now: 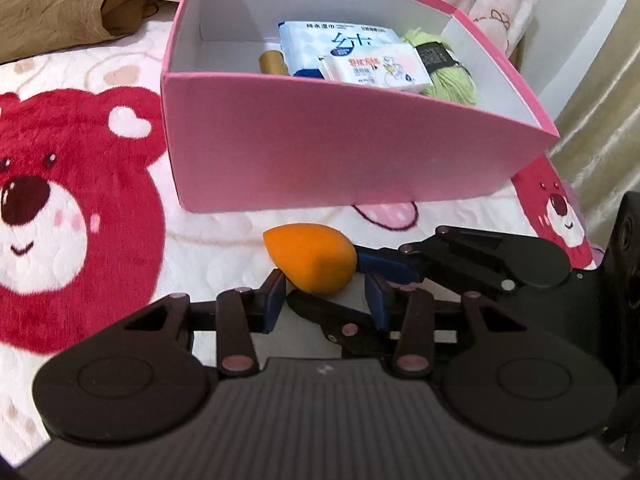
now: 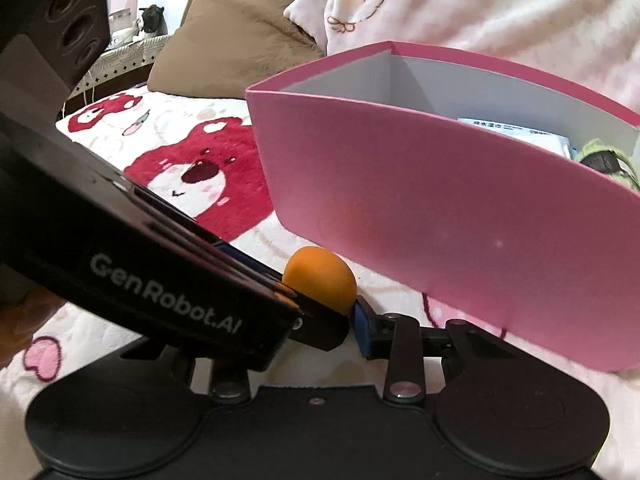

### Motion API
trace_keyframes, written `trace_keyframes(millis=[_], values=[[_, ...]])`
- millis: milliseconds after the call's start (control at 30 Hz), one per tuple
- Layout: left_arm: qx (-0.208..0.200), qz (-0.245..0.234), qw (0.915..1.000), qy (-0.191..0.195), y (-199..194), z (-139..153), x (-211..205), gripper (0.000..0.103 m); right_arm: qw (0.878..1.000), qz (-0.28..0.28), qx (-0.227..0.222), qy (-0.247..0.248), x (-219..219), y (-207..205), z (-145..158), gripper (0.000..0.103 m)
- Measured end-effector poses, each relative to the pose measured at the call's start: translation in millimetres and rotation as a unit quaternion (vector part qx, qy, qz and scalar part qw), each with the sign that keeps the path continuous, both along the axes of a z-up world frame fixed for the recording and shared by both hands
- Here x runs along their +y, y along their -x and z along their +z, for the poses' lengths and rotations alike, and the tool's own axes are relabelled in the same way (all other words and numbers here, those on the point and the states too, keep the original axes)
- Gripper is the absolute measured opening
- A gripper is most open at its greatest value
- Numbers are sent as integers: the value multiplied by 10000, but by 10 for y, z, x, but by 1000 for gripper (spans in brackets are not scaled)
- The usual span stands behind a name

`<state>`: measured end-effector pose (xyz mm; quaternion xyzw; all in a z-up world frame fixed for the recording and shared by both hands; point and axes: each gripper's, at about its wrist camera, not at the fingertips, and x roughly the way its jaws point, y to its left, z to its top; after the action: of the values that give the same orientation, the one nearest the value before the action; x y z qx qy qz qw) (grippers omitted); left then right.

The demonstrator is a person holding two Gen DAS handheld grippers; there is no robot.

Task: Organize objects
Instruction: 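Move the left tool to the orange makeup sponge and close on it, then lift the orange sponge with the left tool and carry it over the box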

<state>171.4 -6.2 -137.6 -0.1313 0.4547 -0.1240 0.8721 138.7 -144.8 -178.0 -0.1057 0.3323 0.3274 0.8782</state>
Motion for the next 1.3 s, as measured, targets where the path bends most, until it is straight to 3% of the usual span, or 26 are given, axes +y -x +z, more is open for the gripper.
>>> trace_keyframes(millis=[167,367,667,800,967,1100,1300], values=[[18,-62,9999,-99,132,57,-84,41,9999,-48,115,-46,-49,113,52,40],[108,-68,9999,47,289,187,-130,41,9996,-110,231,-75,-125,288,204,40],[-233,-413,9988,77,627,511,-364,42,9988,-455,30,-196,-327,659,485,40],[-437,-671,9967,-138,760,614,-494,41,9974,-681,0,-245,-396,799,549,40],[-486,-715,9962,117,789,645,-462,42,9966,-811,-90,-109,-402,857,619,40],[-581,-784,9952,41,818,732,-483,42,9965,-813,-201,-20,-392,895,692,40],[-176,-787,9967,-23,777,947,-515,42,9961,-875,-84,39,-360,955,876,39]])
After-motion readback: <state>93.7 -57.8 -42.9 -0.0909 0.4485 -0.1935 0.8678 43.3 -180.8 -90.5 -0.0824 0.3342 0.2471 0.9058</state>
